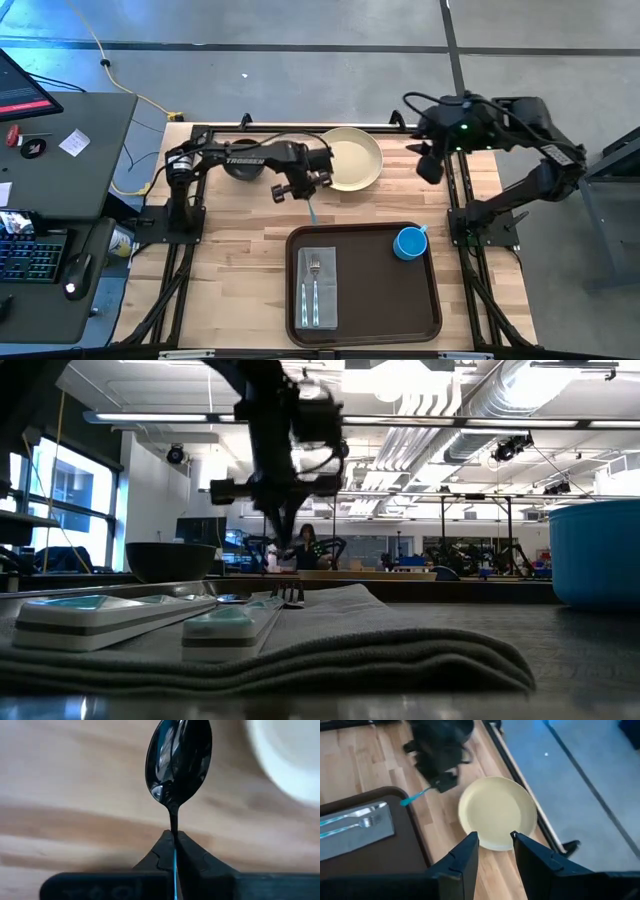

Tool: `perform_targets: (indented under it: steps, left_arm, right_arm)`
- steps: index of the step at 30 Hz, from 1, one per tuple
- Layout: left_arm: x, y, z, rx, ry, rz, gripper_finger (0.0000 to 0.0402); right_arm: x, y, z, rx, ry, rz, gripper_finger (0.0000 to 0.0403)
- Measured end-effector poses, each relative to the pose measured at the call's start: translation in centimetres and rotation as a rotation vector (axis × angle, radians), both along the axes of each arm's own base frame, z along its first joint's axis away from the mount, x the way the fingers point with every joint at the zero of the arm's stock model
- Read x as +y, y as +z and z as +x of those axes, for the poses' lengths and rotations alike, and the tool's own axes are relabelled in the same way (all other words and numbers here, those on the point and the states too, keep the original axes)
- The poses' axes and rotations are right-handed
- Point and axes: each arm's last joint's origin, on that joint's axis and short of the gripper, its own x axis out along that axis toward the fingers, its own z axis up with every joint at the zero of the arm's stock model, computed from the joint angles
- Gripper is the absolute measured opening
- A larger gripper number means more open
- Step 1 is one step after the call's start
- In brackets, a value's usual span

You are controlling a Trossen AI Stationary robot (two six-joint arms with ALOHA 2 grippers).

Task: Set up tray
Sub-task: Put the blue spoon on the gray table napkin to the right side of the white fork

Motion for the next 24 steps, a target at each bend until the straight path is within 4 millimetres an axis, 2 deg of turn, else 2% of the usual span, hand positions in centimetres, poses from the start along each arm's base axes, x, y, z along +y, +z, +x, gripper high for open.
perform_targets:
  steps: [7,12,17,24]
  left_arm:
    - [-4.5,2.6,2.1,-0.088,-0.059,0.043,0.0040]
    - [-7.6,3.8,2.7,-0.116,-0.092,0.076,0.0037]
    - [-11.1,3.7,2.6,-0.106,-0.112,0.062,0.0042]
    - [-15.9,3.2,2.5,-0.121,-0.159,0.060,0.0037]
  right_arm:
    - [0.4,1.1,-3.7,-0.058,-0.035,-0.044,0.0117]
    - [0.5,1.5,-5.4,-0.096,-0.068,-0.063,0.0117]
    - [0.6,1.7,-6.6,-0.130,-0.116,-0.038,0.0117]
    - [0.7,1.6,-6.9,-0.137,-0.163,0.001,0.0117]
